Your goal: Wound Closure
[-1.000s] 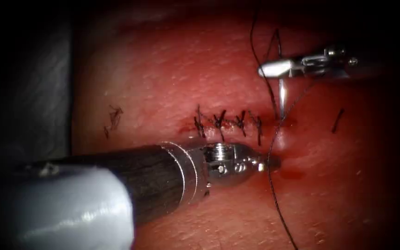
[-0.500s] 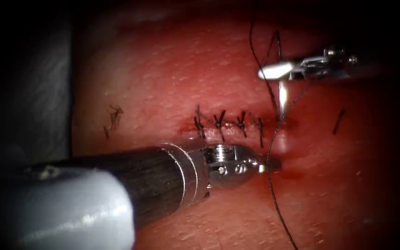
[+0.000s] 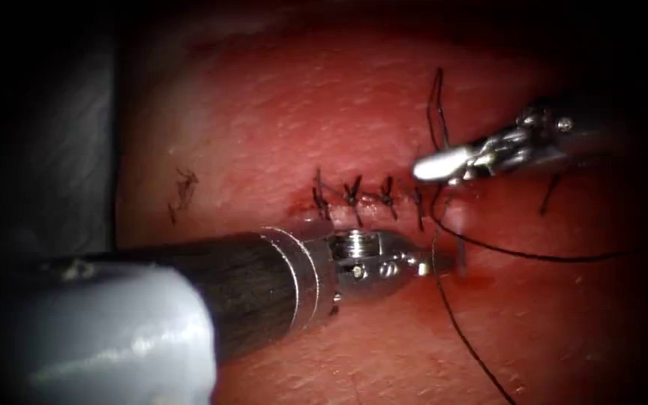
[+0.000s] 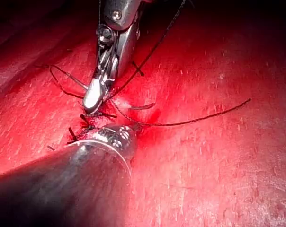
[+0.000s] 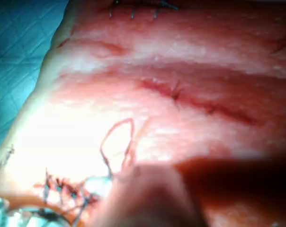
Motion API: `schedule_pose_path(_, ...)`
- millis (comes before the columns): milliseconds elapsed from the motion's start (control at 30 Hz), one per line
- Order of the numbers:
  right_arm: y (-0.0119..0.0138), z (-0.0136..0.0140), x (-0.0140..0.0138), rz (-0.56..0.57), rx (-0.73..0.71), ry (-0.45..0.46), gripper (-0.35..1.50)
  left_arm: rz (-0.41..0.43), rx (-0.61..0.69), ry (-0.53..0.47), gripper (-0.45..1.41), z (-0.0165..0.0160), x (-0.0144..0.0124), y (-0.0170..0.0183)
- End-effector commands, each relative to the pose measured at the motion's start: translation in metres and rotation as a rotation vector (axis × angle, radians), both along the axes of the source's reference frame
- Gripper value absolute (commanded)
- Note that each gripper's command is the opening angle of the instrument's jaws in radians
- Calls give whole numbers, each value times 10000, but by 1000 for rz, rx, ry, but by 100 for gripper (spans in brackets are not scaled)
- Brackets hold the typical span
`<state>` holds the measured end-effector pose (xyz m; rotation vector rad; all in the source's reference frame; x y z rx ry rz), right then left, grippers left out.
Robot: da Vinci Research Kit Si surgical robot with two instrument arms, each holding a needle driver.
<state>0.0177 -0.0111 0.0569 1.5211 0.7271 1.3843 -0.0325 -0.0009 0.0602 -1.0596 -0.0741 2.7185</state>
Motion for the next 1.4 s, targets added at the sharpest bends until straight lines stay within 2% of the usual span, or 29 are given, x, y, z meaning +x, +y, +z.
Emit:
schedule_pose_path(33,-6,7,7,2,1,-8,-35,0,1,0,-18,6,-6,-3)
schedule_pose_path(133,4,6,8,48,-169,30,-35,0,2,0,-18,3,-6,-3)
schedule_pose_path(167,13,6,5,118,-198,65,57,-4,9,-2,-18,-1,-5,-2)
schedule_pose_path(200,17,6,4,142,-213,73,89,0,6,-2,-18,-3,-5,-2)
schedule_pose_path(233,21,6,3,164,-257,87,113,4,3,-2,-18,-4,-5,-2)
schedule_pose_path(267,25,5,0,181,-264,99,125,24,-9,0,-18,-7,-5,-2)
schedule_pose_path(500,42,-2,-30,181,-366,99,130,21,-149,-63,-11,-20,1,-1)
schedule_pose_path(667,50,-4,-53,188,-389,77,123,9,-262,-134,-11,-39,7,1)
schedule_pose_path(800,48,-1,-57,188,-399,73,121,21,-287,-176,-10,-43,1,0)
schedule_pose_path(1000,49,1,-60,194,-406,79,119,37,-302,-186,-3,-32,-4,-3)
schedule_pose_path(1167,49,2,-82,192,-406,75,106,31,-323,-201,-1,-37,1,0)
schedule_pose_path(1267,47,1,-108,201,-405,67,103,6,-378,-225,2,-53,0,6)
schedule_pose_path(1400,43,0,-114,197,-407,69,103,18,-394,-228,9,-54,-11,2)
